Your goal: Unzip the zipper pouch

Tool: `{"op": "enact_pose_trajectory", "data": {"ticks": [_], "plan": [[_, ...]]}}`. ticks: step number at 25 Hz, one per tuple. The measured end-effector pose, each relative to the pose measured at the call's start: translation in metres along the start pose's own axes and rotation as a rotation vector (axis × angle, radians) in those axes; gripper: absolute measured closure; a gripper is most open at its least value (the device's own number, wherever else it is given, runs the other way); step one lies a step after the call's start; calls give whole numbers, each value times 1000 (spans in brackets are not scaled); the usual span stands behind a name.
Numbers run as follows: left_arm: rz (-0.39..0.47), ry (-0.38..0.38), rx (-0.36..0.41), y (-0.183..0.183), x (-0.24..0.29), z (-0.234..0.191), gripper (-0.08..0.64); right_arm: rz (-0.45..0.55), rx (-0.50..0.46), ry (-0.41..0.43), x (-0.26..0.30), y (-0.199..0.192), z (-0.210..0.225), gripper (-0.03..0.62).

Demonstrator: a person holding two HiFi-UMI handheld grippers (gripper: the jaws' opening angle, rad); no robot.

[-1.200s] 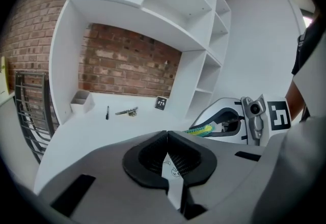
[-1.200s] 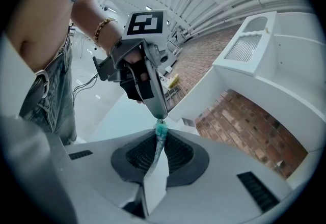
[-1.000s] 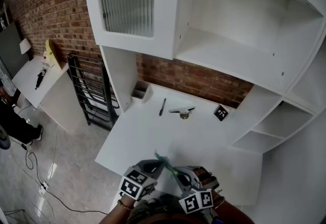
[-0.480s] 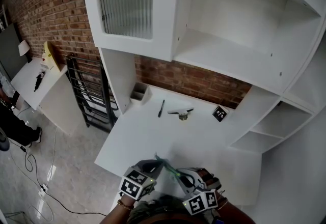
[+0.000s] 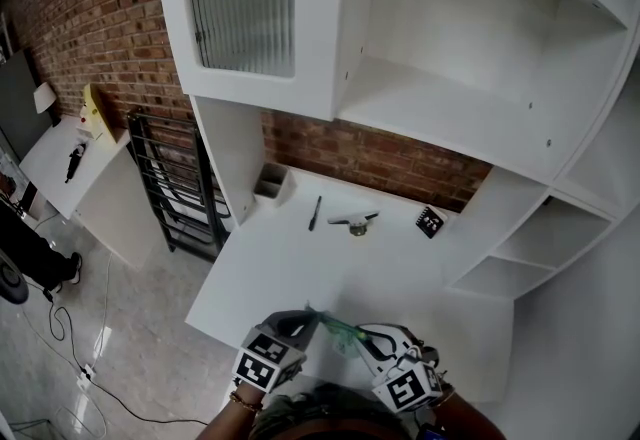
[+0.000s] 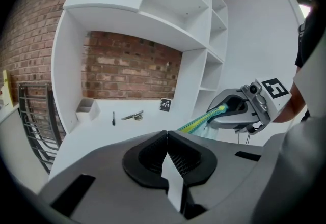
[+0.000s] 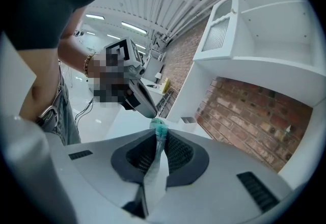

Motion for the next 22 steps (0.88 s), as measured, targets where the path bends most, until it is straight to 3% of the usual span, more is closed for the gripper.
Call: {"op": "enact_pose_trajectory", "data": {"ticks": [5, 15, 22], "plan": [[13, 17, 11, 5, -5, -5, 557, -19, 45, -9, -1, -2, 10, 560], [39, 32, 37, 18, -8, -10, 555, -11, 43, -27, 3, 2, 21, 560], [51, 37, 10, 18, -7, -16, 557, -4, 38, -16, 5, 2, 18, 560]]}}
Point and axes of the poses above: the fingertips, and each gripper's own axes: x forward along the fingers, z to its right, y out of its top, the point moved 7 cm from there along -x, backward along the fingers, and after that the axes turned 8 degrees about -y, right-handed, at the moved point
